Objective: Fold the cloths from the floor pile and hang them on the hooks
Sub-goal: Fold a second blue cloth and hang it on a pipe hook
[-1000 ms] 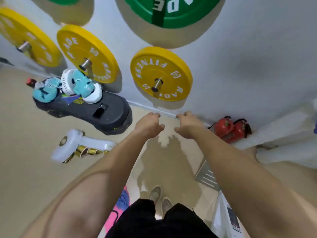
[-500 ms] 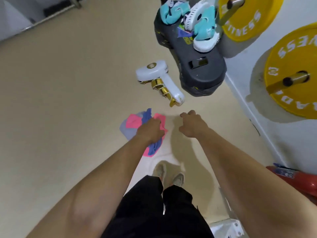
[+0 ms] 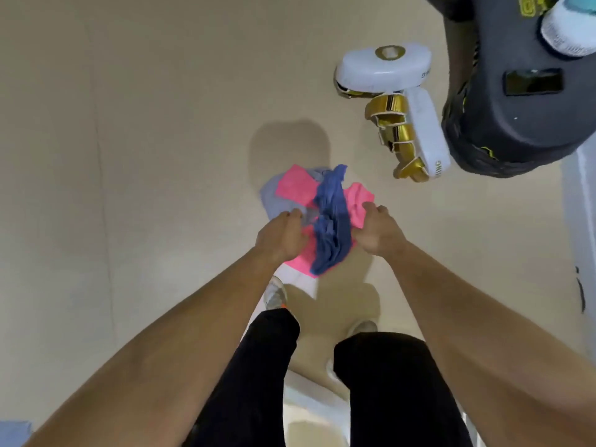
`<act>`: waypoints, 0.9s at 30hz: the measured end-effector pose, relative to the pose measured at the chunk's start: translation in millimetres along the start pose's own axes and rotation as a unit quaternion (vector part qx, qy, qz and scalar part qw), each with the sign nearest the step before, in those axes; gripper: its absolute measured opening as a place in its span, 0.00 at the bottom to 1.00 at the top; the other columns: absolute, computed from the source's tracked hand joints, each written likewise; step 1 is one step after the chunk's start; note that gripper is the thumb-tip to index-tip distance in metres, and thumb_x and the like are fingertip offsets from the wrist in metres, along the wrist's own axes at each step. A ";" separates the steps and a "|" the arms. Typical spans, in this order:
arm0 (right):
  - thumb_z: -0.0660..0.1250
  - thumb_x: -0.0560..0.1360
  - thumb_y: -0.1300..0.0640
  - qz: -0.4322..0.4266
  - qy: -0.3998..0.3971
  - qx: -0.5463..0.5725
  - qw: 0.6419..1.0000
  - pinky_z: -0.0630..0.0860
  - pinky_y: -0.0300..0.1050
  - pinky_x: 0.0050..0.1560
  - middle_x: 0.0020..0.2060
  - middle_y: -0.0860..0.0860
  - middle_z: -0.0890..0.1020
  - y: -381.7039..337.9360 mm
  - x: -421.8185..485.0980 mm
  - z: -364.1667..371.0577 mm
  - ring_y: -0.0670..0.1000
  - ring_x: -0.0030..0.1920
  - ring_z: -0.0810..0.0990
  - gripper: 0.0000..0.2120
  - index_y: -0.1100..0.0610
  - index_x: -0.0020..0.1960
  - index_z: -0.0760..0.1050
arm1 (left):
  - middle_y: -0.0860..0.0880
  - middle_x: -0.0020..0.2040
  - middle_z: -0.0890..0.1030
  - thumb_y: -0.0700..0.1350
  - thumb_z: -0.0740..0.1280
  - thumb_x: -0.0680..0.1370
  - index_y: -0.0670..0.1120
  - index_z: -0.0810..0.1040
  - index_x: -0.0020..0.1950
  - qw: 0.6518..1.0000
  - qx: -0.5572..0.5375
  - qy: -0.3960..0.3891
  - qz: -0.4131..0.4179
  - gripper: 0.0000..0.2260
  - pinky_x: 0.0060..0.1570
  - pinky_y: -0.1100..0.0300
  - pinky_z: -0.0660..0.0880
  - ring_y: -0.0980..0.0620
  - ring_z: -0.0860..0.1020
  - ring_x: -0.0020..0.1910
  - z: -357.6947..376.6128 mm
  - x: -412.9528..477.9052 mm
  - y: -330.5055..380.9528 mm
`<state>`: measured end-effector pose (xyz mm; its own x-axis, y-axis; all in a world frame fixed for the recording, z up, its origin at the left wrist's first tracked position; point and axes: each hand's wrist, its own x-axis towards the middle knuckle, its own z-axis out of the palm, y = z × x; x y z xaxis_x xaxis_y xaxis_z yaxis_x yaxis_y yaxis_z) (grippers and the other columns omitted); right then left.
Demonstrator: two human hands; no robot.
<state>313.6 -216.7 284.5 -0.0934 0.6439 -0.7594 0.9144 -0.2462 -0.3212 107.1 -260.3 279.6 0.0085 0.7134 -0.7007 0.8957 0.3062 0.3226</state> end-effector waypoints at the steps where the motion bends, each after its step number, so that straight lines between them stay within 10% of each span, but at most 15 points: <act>1: 0.64 0.76 0.53 0.006 0.002 0.000 1.000 0.72 0.57 0.62 0.65 0.62 0.69 5.0 25.4 13.5 0.66 0.62 0.73 0.29 0.59 0.73 0.60 | 0.42 0.67 0.74 0.50 0.64 0.79 0.44 0.65 0.73 1.000 -0.005 -0.002 -0.010 0.24 0.59 0.45 0.74 0.39 0.75 0.64 13.5 22.1 -11.7; 10: 0.59 0.77 0.58 -0.041 -0.016 -0.083 0.996 0.70 0.57 0.64 0.71 0.56 0.68 82.1 286.3 136.2 0.63 0.66 0.71 0.30 0.50 0.78 0.58 | 0.51 0.46 0.78 0.53 0.60 0.78 0.49 0.73 0.52 0.996 -0.073 -0.017 -0.039 0.09 0.40 0.53 0.75 0.46 0.79 0.44 170.7 262.4 -66.6; 17: 0.60 0.76 0.60 -0.138 0.045 -0.138 0.980 0.71 0.57 0.62 0.75 0.56 0.62 120.1 454.3 191.1 0.63 0.68 0.66 0.34 0.49 0.79 0.53 | 0.43 0.66 0.71 0.47 0.66 0.78 0.44 0.68 0.71 0.979 -0.135 0.132 -0.077 0.22 0.53 0.44 0.76 0.42 0.75 0.59 253.7 420.9 -73.9; 27: 0.68 0.73 0.58 -0.239 0.147 -0.245 0.928 0.71 0.53 0.45 0.46 0.58 0.80 113.4 449.8 171.3 0.62 0.48 0.77 0.09 0.57 0.53 0.77 | 0.47 0.50 0.78 0.40 0.72 0.71 0.44 0.81 0.47 0.959 -0.127 0.254 0.007 0.06 0.40 0.50 0.76 0.46 0.76 0.49 238.9 409.9 -82.2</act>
<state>307.8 -79.1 -190.4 -0.4883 0.7820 -0.3873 0.8726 0.4305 -0.2308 143.3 -143.6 -186.1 -0.2557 0.9137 -0.3157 0.7594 0.3919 0.5193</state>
